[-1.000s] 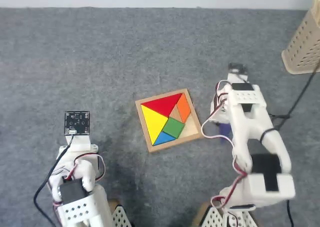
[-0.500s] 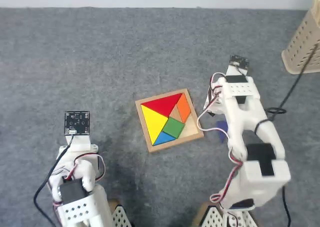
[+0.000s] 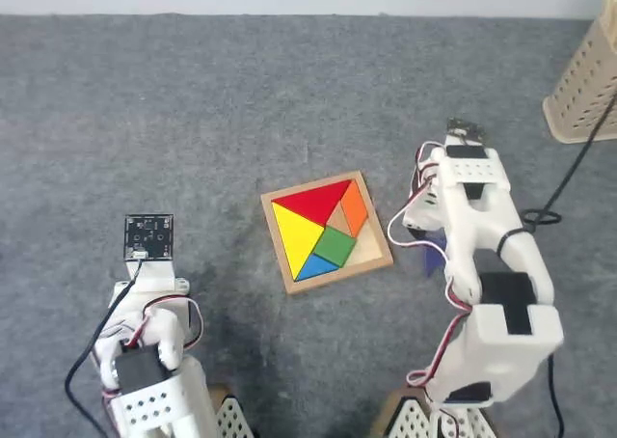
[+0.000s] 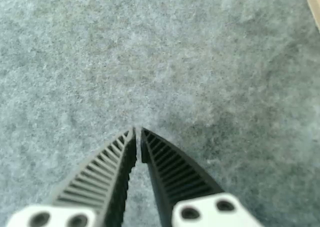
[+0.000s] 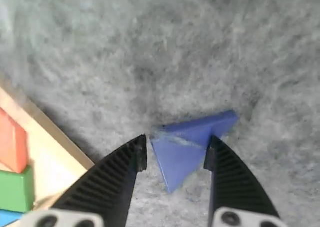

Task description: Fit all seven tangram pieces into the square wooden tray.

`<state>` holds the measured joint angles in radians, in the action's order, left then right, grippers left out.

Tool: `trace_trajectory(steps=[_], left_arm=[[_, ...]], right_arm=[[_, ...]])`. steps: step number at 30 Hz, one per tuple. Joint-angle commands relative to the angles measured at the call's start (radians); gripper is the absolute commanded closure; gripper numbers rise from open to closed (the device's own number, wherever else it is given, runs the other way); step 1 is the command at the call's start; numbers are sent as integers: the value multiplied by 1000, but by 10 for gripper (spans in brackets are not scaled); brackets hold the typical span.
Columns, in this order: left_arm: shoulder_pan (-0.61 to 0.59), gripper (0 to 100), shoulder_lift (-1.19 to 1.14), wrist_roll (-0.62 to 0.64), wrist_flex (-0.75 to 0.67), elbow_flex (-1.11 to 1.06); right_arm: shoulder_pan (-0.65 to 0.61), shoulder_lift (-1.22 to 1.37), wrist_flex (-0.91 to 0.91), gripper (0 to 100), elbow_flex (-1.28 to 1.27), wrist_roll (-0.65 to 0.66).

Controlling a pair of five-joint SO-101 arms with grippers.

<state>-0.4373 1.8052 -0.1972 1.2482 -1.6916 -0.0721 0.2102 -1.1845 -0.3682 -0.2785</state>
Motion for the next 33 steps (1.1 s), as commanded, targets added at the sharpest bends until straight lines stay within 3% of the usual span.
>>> trace_trajectory(steps=[1, 18, 24, 33], left_arm=[[-3, 987, 14, -5, 8, 7], [-3, 987, 14, -5, 8, 7], [-3, 987, 14, -5, 8, 7], [-3, 987, 14, -5, 8, 7]], right_arm=[[24, -31, 19, 809, -63, 21], [25, -162, 47, 809, -121, 46], [19, -292, 53, 809, -71, -72], [18, -91, 96, 809, -55, -72]])
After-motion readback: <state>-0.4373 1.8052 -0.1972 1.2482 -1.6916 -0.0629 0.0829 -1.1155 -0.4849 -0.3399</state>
